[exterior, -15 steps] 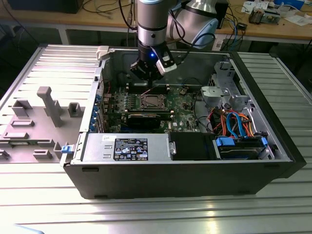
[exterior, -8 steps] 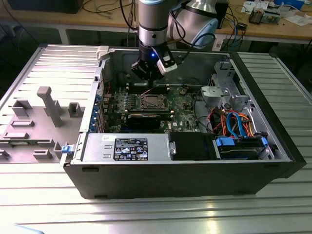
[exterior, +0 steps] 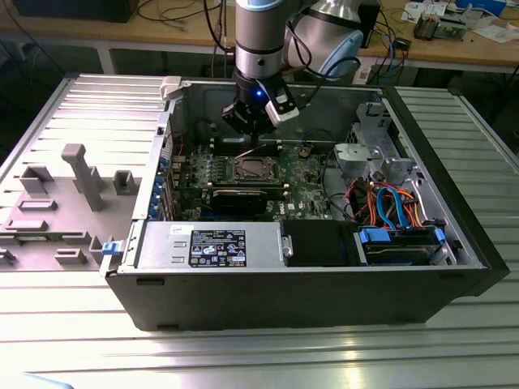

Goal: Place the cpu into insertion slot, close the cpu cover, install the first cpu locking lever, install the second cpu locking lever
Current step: 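Install the first cpu locking lever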

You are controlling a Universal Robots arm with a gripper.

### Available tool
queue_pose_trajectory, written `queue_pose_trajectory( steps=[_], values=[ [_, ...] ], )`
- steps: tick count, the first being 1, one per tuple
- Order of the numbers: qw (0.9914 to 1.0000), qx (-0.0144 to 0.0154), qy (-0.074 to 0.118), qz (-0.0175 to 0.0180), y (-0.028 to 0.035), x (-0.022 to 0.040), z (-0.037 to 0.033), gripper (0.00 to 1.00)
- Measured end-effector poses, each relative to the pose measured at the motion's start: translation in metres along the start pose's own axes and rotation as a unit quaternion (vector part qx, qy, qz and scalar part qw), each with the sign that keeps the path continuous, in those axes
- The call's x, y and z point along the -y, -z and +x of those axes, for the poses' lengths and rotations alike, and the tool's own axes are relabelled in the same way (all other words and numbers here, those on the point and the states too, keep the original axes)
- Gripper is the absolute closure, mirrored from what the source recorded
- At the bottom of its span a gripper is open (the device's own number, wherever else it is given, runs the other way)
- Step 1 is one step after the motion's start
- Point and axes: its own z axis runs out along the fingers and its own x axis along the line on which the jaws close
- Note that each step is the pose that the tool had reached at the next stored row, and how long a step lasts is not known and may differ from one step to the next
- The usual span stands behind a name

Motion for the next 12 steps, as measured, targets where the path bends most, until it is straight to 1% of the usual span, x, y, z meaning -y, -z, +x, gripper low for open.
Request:
queue_pose_trajectory(
  steps=[9, 12],
  values=[
    [1.0, 0.0001, -0.001, 0.0001, -0.0048, 0.0014, -0.0073, 0.89],
    [1.0, 0.0001, -0.002, 0.0001, -0.0074, 0.0016, -0.0096, 0.89]
  ],
)
